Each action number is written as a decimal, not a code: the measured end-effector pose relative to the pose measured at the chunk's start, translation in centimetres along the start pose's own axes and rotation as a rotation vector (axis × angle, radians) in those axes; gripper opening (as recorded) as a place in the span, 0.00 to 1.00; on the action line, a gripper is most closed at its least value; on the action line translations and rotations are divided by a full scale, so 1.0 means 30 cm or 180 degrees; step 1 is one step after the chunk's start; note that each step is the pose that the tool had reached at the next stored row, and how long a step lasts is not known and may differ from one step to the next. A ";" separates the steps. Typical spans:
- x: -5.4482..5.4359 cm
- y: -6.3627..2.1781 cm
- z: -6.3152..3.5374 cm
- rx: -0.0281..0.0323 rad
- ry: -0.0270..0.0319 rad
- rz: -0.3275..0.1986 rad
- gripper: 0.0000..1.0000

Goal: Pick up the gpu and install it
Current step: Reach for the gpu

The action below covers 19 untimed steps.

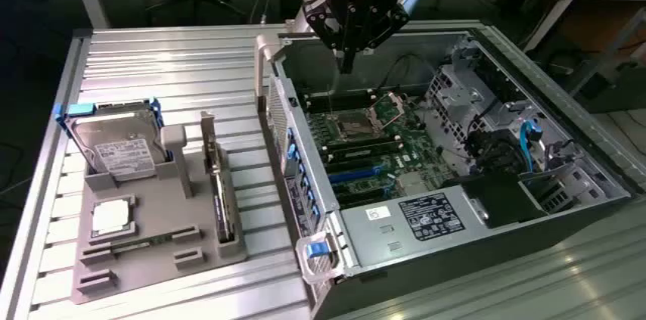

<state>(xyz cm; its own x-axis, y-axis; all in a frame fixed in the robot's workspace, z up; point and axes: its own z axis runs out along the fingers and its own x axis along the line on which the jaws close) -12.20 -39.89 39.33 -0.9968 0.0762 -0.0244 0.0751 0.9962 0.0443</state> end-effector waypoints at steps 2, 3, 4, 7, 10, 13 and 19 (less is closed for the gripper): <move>0.000 0.000 0.000 0.0000 0.0000 0.0000 0.11; 0.000 0.000 0.000 0.0000 0.0000 0.0000 0.11; 0.000 0.000 0.000 0.0000 0.0000 0.0000 0.11; 0.000 0.000 0.000 0.0000 0.0000 0.0000 0.11; 0.000 0.000 0.000 0.0000 0.0000 0.0000 0.11; 0.000 0.000 0.000 0.0000 0.0000 0.0000 0.11; 0.009 -0.001 0.000 0.0000 0.0000 0.0000 0.11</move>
<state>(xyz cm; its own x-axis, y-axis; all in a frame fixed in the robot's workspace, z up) -12.47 -39.90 39.33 -0.9968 0.0762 -0.0245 0.0751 0.9962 0.0444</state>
